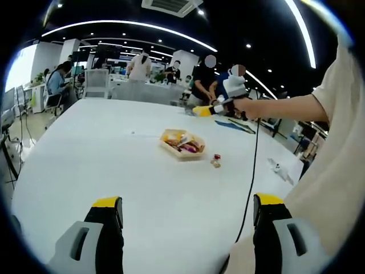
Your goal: Place the target food into the container with the food tongs after gripping and lifting it, then release it inside without dropping or visibly crushing the food.
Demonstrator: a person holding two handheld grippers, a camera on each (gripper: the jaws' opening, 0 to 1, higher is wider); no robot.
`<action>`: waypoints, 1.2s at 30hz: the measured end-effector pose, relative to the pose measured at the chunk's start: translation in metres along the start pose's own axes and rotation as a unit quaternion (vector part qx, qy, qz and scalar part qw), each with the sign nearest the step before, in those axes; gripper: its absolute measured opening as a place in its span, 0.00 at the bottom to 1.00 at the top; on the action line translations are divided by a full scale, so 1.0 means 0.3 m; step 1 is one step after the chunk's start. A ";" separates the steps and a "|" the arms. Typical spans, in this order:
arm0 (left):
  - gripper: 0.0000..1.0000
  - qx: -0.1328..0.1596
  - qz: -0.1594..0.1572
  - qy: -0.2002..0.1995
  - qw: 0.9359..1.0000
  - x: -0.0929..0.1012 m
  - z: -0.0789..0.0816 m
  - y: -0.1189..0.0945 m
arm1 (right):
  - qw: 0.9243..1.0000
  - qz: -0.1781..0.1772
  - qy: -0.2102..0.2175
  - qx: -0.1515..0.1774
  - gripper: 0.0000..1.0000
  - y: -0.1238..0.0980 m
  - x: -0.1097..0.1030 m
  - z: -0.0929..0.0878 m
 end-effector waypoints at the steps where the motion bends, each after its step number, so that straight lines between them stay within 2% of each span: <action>1: 0.95 0.000 0.000 0.000 1.000 0.000 0.000 0.000 | 1.000 0.001 0.002 -0.001 0.26 -0.001 0.000 -0.003; 17: 0.95 -0.010 -0.008 0.007 1.000 0.013 -0.003 0.010 | 0.999 -0.007 0.039 0.000 0.27 -0.052 0.025 -0.100; 36: 0.95 -0.021 -0.023 0.017 0.999 0.046 0.004 0.035 | 0.997 -0.023 0.065 -0.018 0.28 -0.118 0.064 -0.246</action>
Point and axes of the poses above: the point that each gripper's makers call its tool centre point, and the gripper's own axes: y roughly forward along the fingers, x roughly to its right, z roughly out of its top, the point moved 6 cm from there along -y, roughly backward along the fingers, and after that the axes turned 1 degree about x, right-handed, at the moved point
